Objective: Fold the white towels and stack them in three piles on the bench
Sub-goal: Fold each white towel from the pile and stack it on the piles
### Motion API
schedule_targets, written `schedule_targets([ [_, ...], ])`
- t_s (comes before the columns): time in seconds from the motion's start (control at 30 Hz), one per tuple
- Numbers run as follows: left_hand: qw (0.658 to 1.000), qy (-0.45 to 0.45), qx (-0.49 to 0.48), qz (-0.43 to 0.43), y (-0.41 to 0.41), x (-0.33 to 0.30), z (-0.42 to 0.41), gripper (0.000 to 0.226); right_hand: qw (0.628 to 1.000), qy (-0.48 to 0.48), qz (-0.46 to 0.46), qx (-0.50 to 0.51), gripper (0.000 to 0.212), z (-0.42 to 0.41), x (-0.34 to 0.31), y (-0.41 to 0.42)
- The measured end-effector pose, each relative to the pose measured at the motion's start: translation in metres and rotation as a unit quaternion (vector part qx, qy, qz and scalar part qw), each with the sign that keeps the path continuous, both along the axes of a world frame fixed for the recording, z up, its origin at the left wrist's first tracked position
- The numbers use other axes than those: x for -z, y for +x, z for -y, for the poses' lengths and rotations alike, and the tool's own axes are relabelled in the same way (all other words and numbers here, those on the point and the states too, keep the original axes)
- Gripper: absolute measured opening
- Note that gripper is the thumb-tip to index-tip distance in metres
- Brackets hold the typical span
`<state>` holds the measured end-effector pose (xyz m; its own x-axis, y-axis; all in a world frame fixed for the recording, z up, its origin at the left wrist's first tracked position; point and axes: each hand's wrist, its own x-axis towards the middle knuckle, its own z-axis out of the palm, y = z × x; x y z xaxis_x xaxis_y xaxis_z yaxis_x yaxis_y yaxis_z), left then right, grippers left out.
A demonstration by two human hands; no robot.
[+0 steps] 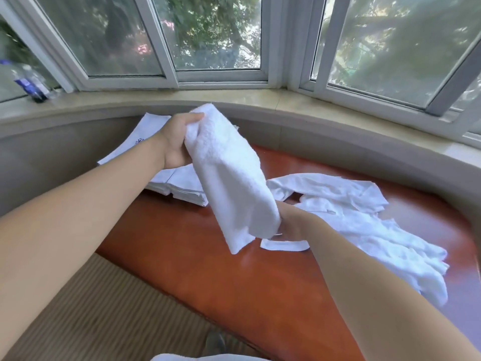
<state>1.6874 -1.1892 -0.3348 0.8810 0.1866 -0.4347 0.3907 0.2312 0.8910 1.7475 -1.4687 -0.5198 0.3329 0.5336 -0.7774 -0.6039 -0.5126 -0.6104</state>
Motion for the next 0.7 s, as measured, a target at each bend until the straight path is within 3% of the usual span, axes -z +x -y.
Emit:
schedule_targets([
  [0.03, 1.000, 0.012, -0.001, -0.017, -0.005, 0.007, -0.006, 0.038, 0.999, 0.004, 0.030, 0.025, 0.015, -0.003, -0.002, 0.001],
  [0.2, 0.989, 0.057, 0.004, -0.138, -0.041, 0.066, -0.036, 0.037, 0.970, -0.042, 0.163, 0.176, 0.042, 0.011, 0.000, 0.021],
  [0.3, 0.975, 0.066, 0.004, -0.210, -0.078, 0.126, -0.036, 0.036, 0.970, -0.145, 0.176, 0.085, 0.044, 0.036, 0.019, 0.019],
  [0.43, 0.937, 0.101, 0.090, -0.322, -0.133, 0.206, -0.011, 0.037, 0.952, -0.255, 0.150, -0.076, 0.039, 0.058, 0.066, -0.011],
  [0.53, 0.922, 0.063, 0.094, -0.370, -0.154, 0.236, 0.008, 0.037, 0.949, -0.282, 0.102, -0.103, 0.024, 0.067, 0.084, -0.031],
  [0.7, 0.909, 0.027, 0.103, -0.403, -0.178, 0.263, 0.019, 0.042, 0.933, -0.335, 0.070, -0.115, 0.039, 0.085, 0.100, -0.043],
])
